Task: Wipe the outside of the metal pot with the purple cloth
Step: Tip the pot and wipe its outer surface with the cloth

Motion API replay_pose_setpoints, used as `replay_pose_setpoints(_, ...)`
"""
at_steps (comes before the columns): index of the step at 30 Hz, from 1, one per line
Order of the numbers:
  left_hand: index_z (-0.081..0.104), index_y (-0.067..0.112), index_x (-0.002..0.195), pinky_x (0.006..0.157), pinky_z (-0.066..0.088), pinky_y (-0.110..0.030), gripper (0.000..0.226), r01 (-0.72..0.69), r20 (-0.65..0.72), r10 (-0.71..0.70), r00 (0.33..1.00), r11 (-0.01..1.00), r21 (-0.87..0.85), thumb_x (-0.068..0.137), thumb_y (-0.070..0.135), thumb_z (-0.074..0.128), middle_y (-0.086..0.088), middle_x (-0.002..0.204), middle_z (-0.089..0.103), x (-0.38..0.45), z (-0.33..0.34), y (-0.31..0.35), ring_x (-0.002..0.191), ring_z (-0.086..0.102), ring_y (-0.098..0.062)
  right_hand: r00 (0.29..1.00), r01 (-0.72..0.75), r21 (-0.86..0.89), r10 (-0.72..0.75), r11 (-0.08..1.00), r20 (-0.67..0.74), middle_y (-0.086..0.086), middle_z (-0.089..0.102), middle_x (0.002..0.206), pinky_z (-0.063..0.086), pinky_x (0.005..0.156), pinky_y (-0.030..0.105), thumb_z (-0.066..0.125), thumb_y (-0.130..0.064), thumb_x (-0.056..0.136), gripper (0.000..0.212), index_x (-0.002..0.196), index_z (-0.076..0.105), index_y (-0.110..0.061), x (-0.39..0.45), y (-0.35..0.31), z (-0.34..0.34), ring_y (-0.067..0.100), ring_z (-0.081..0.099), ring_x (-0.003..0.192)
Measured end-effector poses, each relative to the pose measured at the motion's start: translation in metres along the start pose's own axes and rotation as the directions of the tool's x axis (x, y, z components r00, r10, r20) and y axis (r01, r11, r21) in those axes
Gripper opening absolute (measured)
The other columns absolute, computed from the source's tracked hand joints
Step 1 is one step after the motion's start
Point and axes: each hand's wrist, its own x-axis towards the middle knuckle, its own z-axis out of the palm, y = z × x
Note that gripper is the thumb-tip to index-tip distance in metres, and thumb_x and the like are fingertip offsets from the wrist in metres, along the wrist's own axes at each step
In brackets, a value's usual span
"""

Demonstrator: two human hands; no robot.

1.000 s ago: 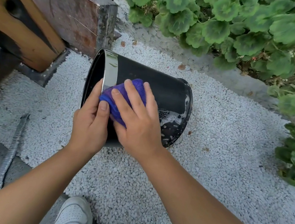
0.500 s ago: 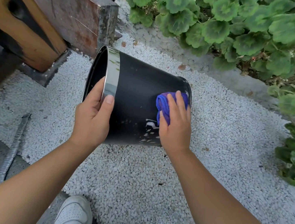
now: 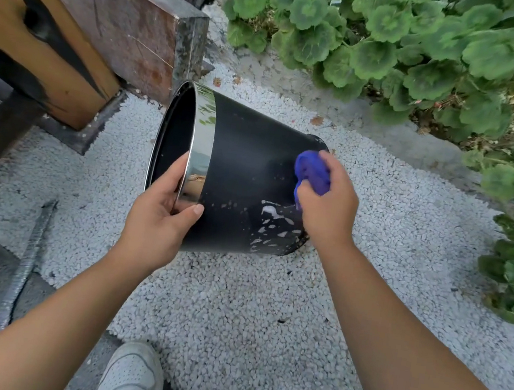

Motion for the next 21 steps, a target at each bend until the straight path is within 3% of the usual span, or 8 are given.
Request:
replay_pose_setpoints(2, 0.04, 0.029, 0.15, 0.092, 0.052, -0.02, 0.081, 0.022, 0.0, -0.022, 1.0, 0.998, -0.064, 0.09, -0.025, 0.047, 0.005, 0.127, 0.069, 0.004, 0.0, 0.005, 0.107, 0.069, -0.01, 0.978, -0.196, 0.377, 0.21, 0.905, 0.005, -0.005, 0.067, 0.102, 0.056, 0.06, 0.031, 0.065, -0.015, 0.072, 0.044, 0.113, 0.057, -0.028, 0.009, -0.021, -0.004, 0.01, 0.069, 0.071)
replay_pose_setpoints(4, 0.041, 0.022, 0.151, 0.094, 0.053, -0.024, 0.077, 0.042, -0.036, -0.048, 0.998, 0.991, -0.13, 0.09, -0.025, 0.047, 0.001, 0.128, 0.069, 0.008, -0.006, 0.005, 0.112, 0.068, -0.015, 0.936, -0.347, 0.601, 0.306, 0.72, 0.173, 0.005, 0.069, 0.091, 0.049, 0.049, 0.029, 0.065, -0.015, 0.07, 0.037, 0.106, 0.058, -0.02, 0.017, -0.036, -0.008, 0.023, 0.066, 0.066)
replay_pose_setpoints(6, 0.042, 0.019, 0.15, 0.093, 0.053, -0.023, 0.073, 0.052, -0.076, -0.065, 0.995, 0.985, -0.162, 0.09, -0.023, 0.049, 0.001, 0.131, 0.068, 0.009, -0.013, 0.005, 0.115, 0.067, -0.015, 0.845, -0.534, 0.671, 0.32, 0.515, 0.428, 0.013, 0.071, 0.087, 0.047, 0.045, 0.026, 0.064, -0.015, 0.073, 0.033, 0.106, 0.061, -0.013, 0.017, -0.051, -0.012, 0.033, 0.068, 0.068)
replay_pose_setpoints(8, 0.046, 0.022, 0.147, 0.093, 0.052, -0.022, 0.073, 0.055, -0.075, -0.068, 0.995, 0.985, -0.164, 0.09, -0.023, 0.048, 0.002, 0.133, 0.066, 0.01, -0.016, 0.005, 0.119, 0.064, -0.016, 0.751, -0.654, 0.615, 0.279, 0.442, 0.598, 0.014, 0.072, 0.086, 0.055, 0.054, 0.029, 0.067, -0.015, 0.073, 0.03, 0.101, 0.065, -0.009, 0.015, -0.061, -0.013, 0.031, 0.071, 0.072)
replay_pose_setpoints(10, 0.045, 0.022, 0.148, 0.091, 0.052, -0.021, 0.073, 0.066, -0.055, -0.076, 0.996, 0.985, -0.16, 0.091, -0.024, 0.047, 0.001, 0.133, 0.066, 0.01, -0.016, 0.003, 0.119, 0.064, -0.016, 0.693, -0.691, 0.534, 0.237, 0.487, 0.681, 0.012, 0.071, 0.087, 0.06, 0.07, 0.038, 0.073, -0.013, 0.073, 0.029, 0.101, 0.064, -0.01, 0.014, -0.067, -0.008, 0.027, 0.07, 0.077)
replay_pose_setpoints(12, 0.043, 0.018, 0.149, 0.093, 0.051, -0.022, 0.072, 0.067, -0.055, -0.076, 0.996, 0.985, -0.156, 0.091, -0.023, 0.047, 0.001, 0.133, 0.066, 0.012, -0.014, 0.002, 0.119, 0.064, -0.016, 0.679, -0.654, 0.395, 0.269, 0.645, 0.683, 0.014, 0.071, 0.094, 0.055, 0.08, 0.046, 0.074, -0.019, 0.081, 0.026, 0.101, 0.06, -0.013, 0.011, -0.072, -0.001, 0.029, 0.067, 0.083)
replay_pose_setpoints(17, 0.039, 0.012, 0.15, 0.094, 0.049, -0.019, 0.071, 0.042, -0.046, -0.048, 0.998, 0.992, -0.122, 0.09, -0.026, 0.044, 0.007, 0.133, 0.066, 0.013, -0.004, 0.007, 0.119, 0.062, -0.01, 0.802, -0.428, 0.245, 0.24, 0.87, 0.548, 0.006, 0.071, 0.112, 0.057, 0.09, 0.048, 0.078, -0.047, 0.069, 0.055, 0.114, 0.055, -0.023, 0.006, -0.081, 0.01, 0.022, 0.072, 0.098)
replay_pose_setpoints(21, 0.039, 0.016, 0.151, 0.095, 0.05, -0.022, 0.073, 0.037, -0.022, -0.041, 0.999, 0.991, -0.13, 0.091, -0.025, 0.044, -0.003, 0.136, 0.063, 0.013, 0.004, 0.014, 0.116, 0.064, -0.012, 0.94, -0.08, 0.103, 0.041, 0.991, 0.34, -0.004, 0.057, 0.127, 0.051, 0.066, 0.013, 0.068, -0.062, 0.07, 0.07, 0.13, 0.046, -0.036, -0.007, -0.083, 0.019, 0.012, 0.062, 0.102)
